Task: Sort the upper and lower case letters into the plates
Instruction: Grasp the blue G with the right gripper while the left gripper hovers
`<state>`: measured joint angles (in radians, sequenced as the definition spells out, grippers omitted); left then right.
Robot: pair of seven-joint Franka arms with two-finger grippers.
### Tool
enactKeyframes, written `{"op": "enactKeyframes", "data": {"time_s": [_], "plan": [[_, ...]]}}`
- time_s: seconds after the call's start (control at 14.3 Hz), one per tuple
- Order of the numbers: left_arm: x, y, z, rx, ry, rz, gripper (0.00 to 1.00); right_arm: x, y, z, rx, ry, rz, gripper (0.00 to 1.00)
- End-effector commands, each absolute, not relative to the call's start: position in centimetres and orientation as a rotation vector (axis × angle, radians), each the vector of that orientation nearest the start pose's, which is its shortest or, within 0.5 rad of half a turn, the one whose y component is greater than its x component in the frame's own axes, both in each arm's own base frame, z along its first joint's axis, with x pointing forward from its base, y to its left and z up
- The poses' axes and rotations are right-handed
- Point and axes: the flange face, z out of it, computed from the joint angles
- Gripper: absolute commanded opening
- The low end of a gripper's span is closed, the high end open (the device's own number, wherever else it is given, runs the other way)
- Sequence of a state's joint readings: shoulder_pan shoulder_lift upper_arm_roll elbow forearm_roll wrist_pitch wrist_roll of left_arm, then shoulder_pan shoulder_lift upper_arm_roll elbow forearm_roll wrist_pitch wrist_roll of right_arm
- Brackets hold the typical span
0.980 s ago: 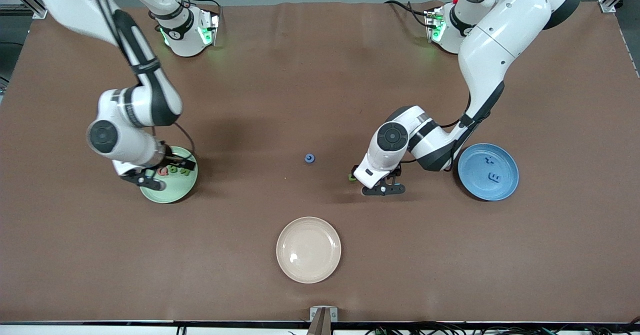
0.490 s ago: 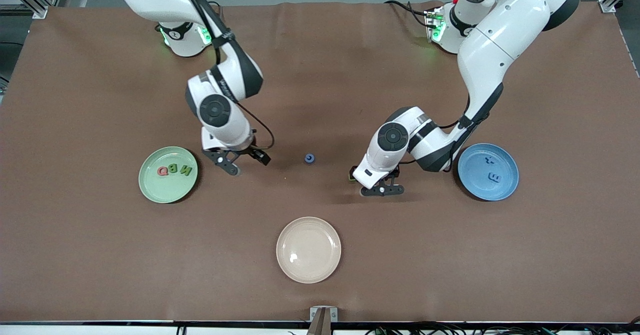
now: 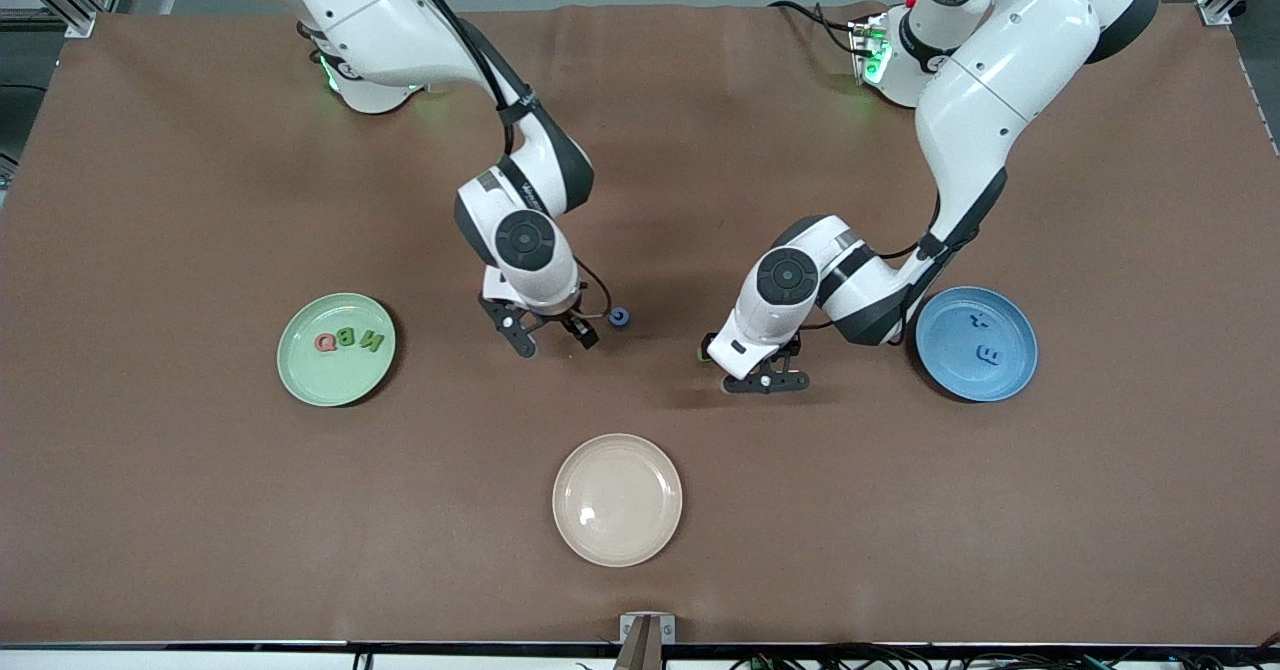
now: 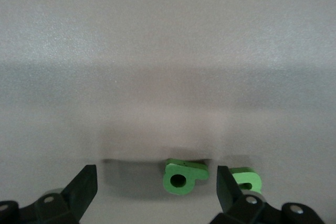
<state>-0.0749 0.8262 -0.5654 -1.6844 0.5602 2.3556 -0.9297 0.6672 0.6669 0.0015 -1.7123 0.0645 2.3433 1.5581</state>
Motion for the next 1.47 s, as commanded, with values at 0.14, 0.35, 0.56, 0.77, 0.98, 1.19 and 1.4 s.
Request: {"op": "enactKeyframes", "data": {"time_s": [0.14, 0.35, 0.56, 0.77, 0.98, 1.19, 1.4], "plan": [[56.3, -37.2, 16.2, -3.166, -0.017, -0.004, 1.0, 51.9, 43.9, 18.2, -2.738, 1.533, 0.07, 1.0], [56.4, -36.8, 15.8, -3.156, -0.019, -0.003, 0.99, 50.6, 46.3, 17.4, -2.727, 1.555, 0.066, 1.0], [56.5, -36.7, 16.0, -3.157, -0.023, -0.006, 0.77, 49.9, 47.0, 17.4, -2.73, 1.555, 0.062, 0.99], [56.9, -36.2, 16.1, -3.157, -0.029, -0.01, 0.57, 49.4, 47.5, 17.4, -2.743, 1.535, 0.055, 0.89], [57.3, -36.2, 16.4, -3.16, -0.032, -0.022, 0.44, 49.4, 47.4, 17.3, -2.763, 1.51, 0.046, 0.61], [57.7, -36.4, 16.9, -3.166, -0.033, -0.041, 0.34, 50.0, 46.7, 17.5, -2.772, 1.512, 0.037, 0.16], [57.7, -36.4, 16.9, -3.164, -0.042, -0.04, 0.24, 52.2, 43.4, 18.4, -2.813, 1.49, 0.057, 0.0]]}}
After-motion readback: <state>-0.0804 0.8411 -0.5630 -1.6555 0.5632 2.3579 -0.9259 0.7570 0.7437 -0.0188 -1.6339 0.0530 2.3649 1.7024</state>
